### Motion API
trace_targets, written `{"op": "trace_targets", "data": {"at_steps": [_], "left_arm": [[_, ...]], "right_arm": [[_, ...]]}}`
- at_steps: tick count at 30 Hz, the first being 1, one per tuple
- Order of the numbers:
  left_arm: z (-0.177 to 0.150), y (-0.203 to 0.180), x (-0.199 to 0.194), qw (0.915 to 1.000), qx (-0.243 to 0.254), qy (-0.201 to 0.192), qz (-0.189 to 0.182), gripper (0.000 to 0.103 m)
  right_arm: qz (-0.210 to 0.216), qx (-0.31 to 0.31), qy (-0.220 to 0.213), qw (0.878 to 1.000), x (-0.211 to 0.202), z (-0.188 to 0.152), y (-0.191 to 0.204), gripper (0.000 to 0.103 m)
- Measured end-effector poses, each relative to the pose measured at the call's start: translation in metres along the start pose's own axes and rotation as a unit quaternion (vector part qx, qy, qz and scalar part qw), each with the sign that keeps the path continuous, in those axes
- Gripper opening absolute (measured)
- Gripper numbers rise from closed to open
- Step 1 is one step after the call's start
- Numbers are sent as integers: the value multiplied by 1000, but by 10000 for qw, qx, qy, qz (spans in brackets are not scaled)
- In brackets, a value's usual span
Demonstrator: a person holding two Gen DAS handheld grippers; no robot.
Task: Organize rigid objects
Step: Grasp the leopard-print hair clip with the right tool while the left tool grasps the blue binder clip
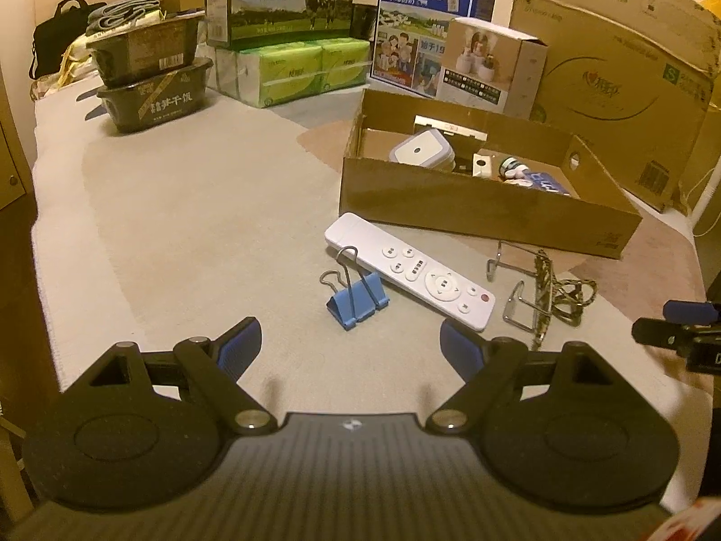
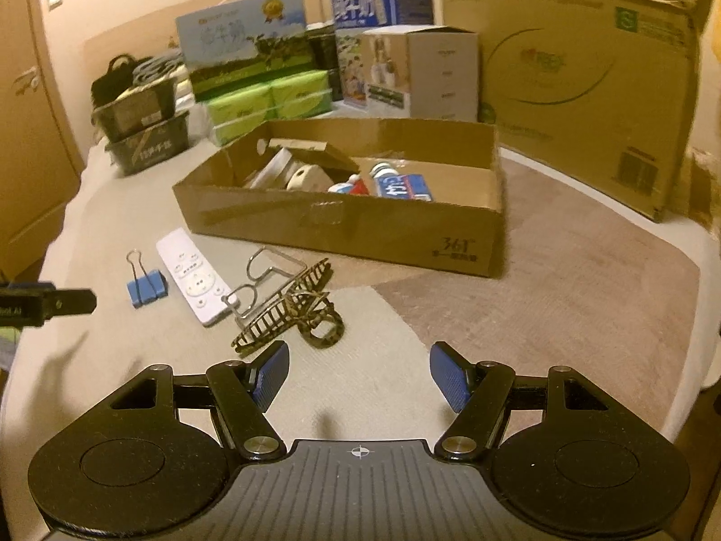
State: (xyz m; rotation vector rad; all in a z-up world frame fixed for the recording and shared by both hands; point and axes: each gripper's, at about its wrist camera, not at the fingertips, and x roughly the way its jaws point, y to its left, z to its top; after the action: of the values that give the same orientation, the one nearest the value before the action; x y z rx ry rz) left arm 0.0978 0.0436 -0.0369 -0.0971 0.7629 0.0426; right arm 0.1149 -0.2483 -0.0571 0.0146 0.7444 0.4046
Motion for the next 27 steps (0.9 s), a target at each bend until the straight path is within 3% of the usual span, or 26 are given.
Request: {"op": "trace_targets", "data": {"at_steps": [15,18,24,27], "left_arm": [[8,-2,49,9998,-62,161,63,85],[10,-3,56,9998,-102,156,46,85],[12,-2,63,9998,-176,132,11,84],[11,-1,63,9997,-210,123,5,84]], "right_arm": [[640,-1249,283,9897,75,20,10,67],[775,-1424,323,9862,87,23,12,52],[1011,-1445,361,9837,97,27,12,32],[983,-1369,390,9849,94,27,14,32]]}}
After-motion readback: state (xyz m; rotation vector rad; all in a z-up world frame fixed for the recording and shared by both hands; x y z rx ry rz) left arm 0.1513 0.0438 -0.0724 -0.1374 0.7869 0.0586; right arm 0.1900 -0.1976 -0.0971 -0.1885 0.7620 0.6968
